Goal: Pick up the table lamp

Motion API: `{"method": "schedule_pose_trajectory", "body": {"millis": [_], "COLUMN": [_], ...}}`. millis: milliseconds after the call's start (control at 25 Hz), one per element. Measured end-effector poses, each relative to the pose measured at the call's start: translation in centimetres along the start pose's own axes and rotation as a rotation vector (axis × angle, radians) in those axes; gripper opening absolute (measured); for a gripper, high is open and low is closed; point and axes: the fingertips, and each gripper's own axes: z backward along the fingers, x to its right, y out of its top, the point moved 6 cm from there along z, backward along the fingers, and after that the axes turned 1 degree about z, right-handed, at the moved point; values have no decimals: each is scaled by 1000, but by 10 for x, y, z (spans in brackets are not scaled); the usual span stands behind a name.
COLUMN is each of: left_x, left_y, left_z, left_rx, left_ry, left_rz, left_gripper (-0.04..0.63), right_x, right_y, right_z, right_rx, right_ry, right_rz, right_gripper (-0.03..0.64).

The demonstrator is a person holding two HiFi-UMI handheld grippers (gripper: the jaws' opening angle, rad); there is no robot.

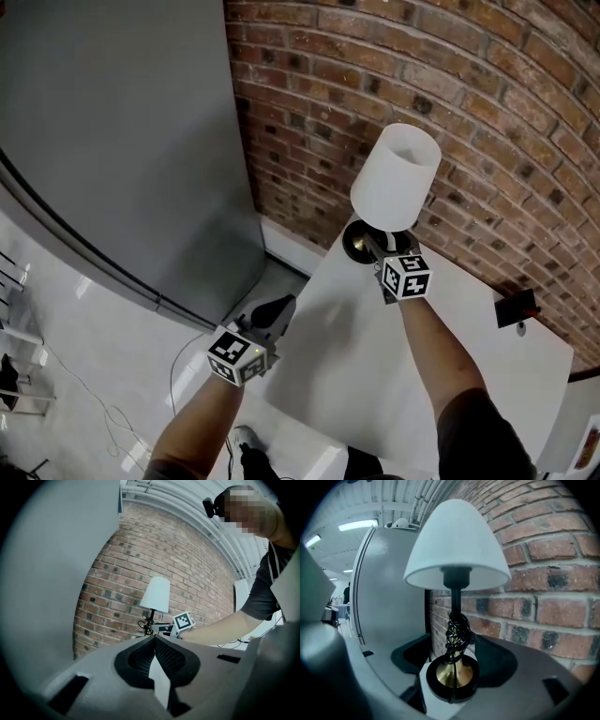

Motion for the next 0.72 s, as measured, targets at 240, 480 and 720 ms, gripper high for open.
{"method": "schedule_pose_trajectory", "body": {"millis": [240,480,720], "left_x": [-21,-29,-31], "left_y": [-11,-16,-5], "left_z": [-9,-13,-5], "left_rx": [-9,-3,2], "left_ry": [11,13,19], "left_rz": [6,18,18], "left_gripper": [5,5,5], "right_x": [3,8,10], "right_y": [-6,-8,-6], "right_z": [-38,-61,-61], "right_rx": [0,1,-86], "right_ry": [-14,-60,-14], "right_rz": [14,22,-28], "right_gripper": [282,233,138]}}
